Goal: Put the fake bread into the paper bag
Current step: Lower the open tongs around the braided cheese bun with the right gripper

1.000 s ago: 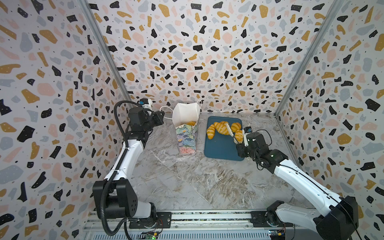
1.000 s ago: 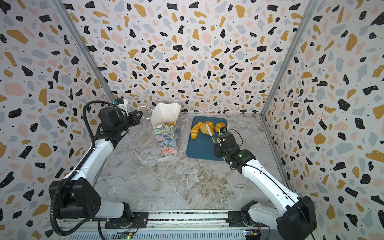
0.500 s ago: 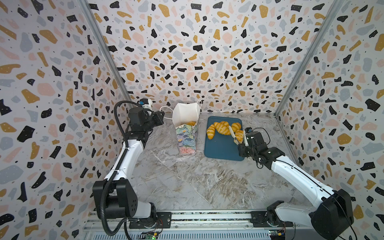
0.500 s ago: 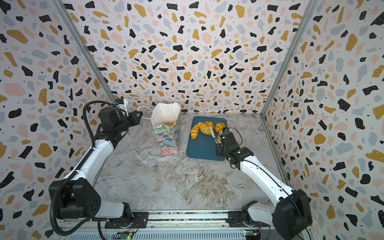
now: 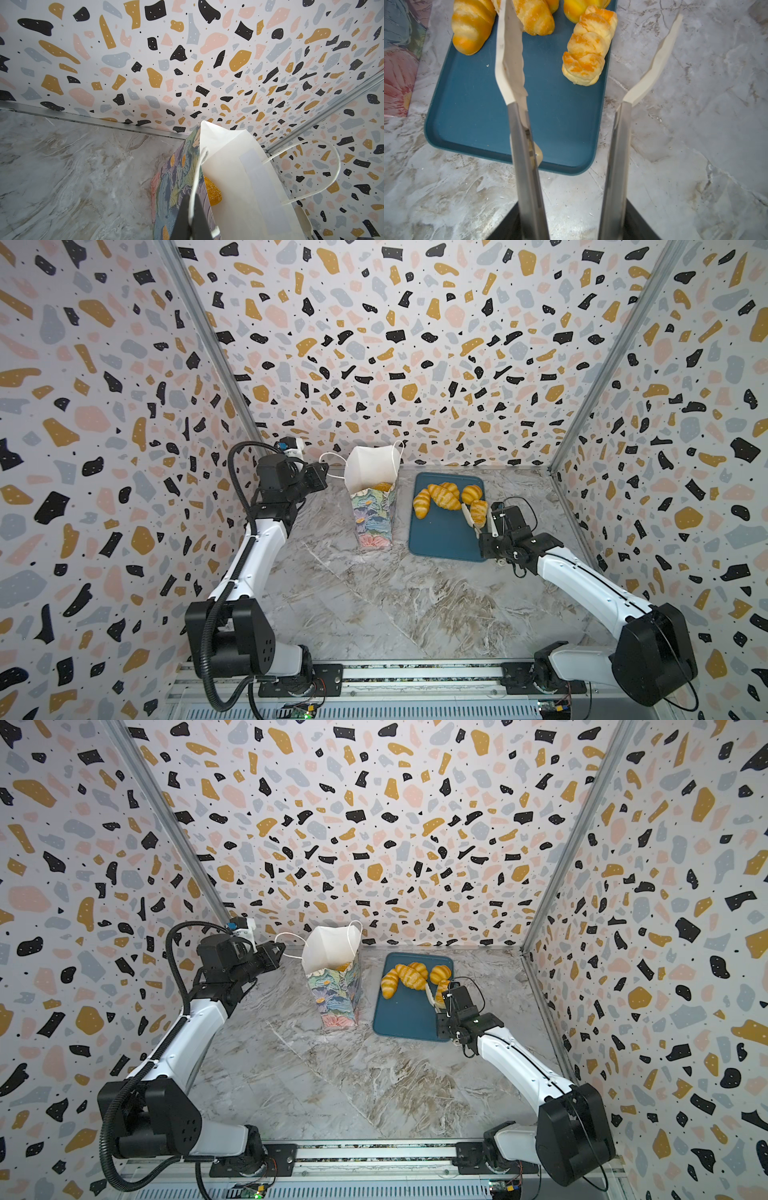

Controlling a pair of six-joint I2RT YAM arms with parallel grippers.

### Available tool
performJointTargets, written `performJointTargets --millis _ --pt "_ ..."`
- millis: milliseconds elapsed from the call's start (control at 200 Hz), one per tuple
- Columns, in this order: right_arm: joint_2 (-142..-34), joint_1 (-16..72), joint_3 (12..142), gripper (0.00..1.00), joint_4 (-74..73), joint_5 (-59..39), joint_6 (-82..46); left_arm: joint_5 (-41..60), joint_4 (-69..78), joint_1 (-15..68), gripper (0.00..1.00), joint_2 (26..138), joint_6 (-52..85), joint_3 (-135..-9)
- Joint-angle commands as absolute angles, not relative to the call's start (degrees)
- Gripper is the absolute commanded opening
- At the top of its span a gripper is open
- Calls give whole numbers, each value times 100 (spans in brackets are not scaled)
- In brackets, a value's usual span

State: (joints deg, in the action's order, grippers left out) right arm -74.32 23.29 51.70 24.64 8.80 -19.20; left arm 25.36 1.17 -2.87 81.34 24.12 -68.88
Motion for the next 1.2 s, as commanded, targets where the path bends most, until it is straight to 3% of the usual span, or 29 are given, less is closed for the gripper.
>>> performJointTargets --millis 0,881,1191 --pt "-7485 2276 5218 60 2294 787 -1895 2520 202 -272 0 8052 2307 -6910" --pt "-8575 1916 5448 55 1943 621 -1547 2541 246 -272 0 8051 2312 -6886" --pt "-8965 1880 5685 48 1911 503 -1462 2540 246 -272 0 8050 2311 -6886"
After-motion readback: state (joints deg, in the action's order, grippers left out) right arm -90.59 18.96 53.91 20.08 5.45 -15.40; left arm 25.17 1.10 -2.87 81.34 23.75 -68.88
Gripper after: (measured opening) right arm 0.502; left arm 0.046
